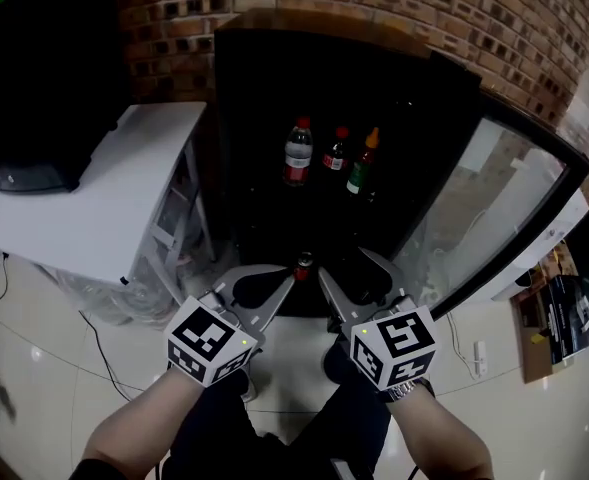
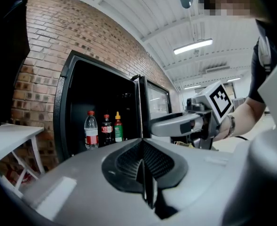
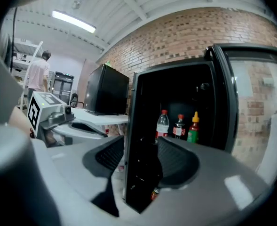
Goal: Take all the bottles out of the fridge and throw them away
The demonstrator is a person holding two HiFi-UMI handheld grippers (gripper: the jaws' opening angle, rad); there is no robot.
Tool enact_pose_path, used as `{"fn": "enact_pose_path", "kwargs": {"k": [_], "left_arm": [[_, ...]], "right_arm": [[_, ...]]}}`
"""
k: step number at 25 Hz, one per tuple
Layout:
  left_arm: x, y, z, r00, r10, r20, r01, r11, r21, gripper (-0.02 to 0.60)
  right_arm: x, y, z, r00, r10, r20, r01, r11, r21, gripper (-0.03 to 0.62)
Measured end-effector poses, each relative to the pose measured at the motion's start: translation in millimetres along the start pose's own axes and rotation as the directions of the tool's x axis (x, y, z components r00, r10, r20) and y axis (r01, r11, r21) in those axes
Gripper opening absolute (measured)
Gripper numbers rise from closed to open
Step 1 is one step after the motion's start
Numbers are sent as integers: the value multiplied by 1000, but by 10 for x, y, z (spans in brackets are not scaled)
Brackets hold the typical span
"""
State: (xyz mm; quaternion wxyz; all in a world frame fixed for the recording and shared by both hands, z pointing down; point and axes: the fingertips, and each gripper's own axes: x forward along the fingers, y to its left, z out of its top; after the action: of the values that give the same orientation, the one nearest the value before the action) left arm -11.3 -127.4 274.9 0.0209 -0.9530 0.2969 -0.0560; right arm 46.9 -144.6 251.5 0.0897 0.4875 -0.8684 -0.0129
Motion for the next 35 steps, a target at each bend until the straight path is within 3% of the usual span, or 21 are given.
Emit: {"fn": "enact_pose_path", "kwargs": {"k": [15,23,35], "left_arm": [[272,496,20,1000,17,7,-17,1000,-10,5],[371,710,-26,1000,19,-18,-19,999,28,5],[476,884,-41,998,-47,-43,50,995,86,5]], "right_arm": [[849,-330,244,999,-48,7,48,999,-9,229],[1409,-536,269,996,-90,-10,90,996,-6,255],[2123,-824,358,987,-154,-41,154,988,-18,275]]}}
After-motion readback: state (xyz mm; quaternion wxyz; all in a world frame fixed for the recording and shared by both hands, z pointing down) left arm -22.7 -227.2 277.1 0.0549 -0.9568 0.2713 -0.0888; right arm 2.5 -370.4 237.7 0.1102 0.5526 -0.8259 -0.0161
